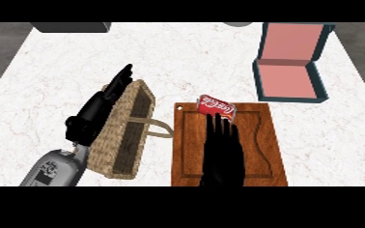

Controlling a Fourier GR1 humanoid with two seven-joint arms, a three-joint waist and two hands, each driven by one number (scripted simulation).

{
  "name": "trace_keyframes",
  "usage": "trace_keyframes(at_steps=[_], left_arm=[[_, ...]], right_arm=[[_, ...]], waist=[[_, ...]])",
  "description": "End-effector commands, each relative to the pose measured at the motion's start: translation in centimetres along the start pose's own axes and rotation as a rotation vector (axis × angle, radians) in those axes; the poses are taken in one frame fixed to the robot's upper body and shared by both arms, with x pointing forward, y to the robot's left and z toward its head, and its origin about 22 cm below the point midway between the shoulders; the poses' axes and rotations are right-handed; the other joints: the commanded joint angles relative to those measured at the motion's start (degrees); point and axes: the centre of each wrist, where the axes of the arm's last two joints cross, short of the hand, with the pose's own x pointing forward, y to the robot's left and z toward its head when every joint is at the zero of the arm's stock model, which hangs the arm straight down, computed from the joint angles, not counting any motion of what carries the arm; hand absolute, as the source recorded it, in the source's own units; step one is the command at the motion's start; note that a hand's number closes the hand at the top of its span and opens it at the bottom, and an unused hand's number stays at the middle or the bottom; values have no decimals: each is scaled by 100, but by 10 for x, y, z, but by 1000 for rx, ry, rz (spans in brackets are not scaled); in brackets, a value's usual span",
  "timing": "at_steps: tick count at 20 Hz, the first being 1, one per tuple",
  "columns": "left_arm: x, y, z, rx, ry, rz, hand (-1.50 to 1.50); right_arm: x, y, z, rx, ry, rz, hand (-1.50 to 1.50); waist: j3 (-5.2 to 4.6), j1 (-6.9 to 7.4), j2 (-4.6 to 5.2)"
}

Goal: Pick the eggplant from the cutting board and place it in the cardboard box

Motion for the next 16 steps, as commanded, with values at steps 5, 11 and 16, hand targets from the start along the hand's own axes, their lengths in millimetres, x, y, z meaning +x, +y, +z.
trace_keyframes(at_steps=[5,11,16], left_arm=[[-23,9,4,4,21,11,0],[-14,3,-17,-1,27,5,0],[-2,3,5,-13,24,-2,0]], right_arm=[[-12,8,-19,83,161,51,-150],[-7,35,-17,111,175,67,-150],[-8,26,-26,111,184,61,-150]], waist=[[-10,-10,18],[-8,-35,24],[-6,20,8]])
